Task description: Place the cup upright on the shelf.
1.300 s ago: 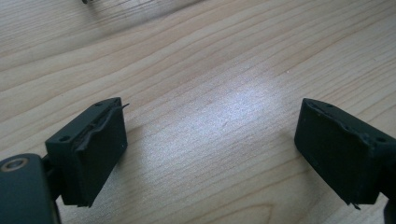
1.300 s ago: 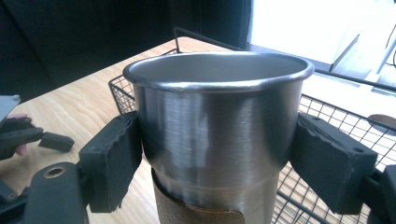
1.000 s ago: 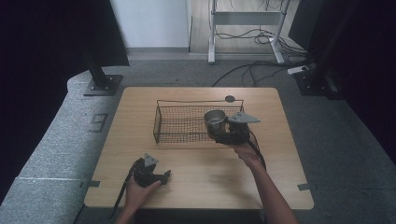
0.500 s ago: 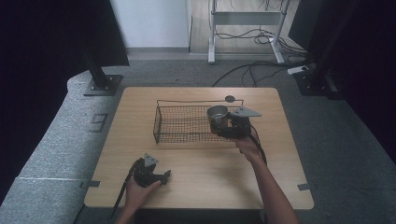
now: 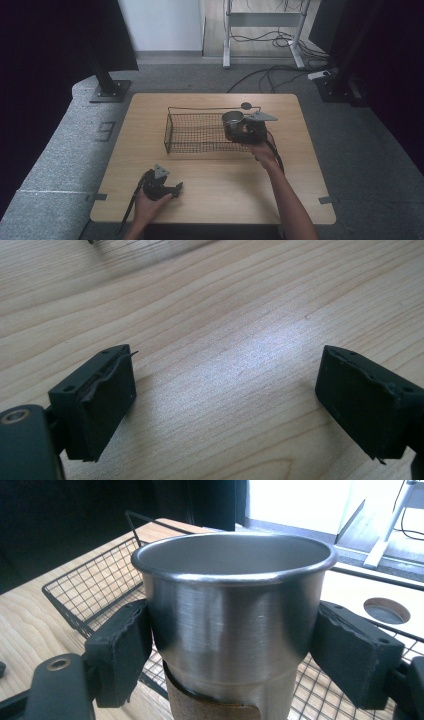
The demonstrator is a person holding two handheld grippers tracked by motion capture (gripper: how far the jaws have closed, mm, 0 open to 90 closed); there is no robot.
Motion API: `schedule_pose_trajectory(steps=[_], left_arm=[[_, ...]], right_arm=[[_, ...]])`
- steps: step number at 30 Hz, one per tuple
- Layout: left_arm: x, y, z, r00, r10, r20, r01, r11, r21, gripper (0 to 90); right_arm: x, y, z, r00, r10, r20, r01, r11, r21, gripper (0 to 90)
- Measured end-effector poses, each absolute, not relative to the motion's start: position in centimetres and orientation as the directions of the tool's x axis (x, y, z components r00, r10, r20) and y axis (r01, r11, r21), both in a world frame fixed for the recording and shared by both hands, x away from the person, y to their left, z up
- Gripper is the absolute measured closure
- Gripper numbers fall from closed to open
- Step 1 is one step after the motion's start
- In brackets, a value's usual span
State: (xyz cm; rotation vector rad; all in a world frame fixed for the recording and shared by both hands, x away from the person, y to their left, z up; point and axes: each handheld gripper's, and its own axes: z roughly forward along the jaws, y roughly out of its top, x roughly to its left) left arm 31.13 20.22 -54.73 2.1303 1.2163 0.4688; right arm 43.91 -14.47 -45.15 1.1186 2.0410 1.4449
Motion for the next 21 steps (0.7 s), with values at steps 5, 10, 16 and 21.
schedule_pose_trajectory(steps=[5,10,16,21], left_arm=[[31.1,20.2,-54.7,0.510,0.860,-0.005,0.635,-0.373,0.677,9.0],[31.1,20.2,-54.7,0.510,0.860,-0.005,0.635,-0.372,0.677,9.1],[31.1,20.2,-54.7,0.510,0.860,-0.005,0.635,-0.372,0.677,9.0],[31.1,20.2,-54.7,0.510,0.860,-0.005,0.635,-0.372,0.677,9.1]], right_arm=[[44.6,-14.2,-45.1,-0.596,0.794,0.119,0.380,0.149,0.913,18.5],[45.3,-14.2,-45.6,-0.589,0.798,0.130,0.394,0.143,0.908,18.5],[46.1,-14.1,-45.6,-0.581,0.803,0.134,0.402,0.141,0.905,18.5],[46.7,-13.8,-45.8,-0.579,0.804,0.135,0.410,0.144,0.901,18.5]])
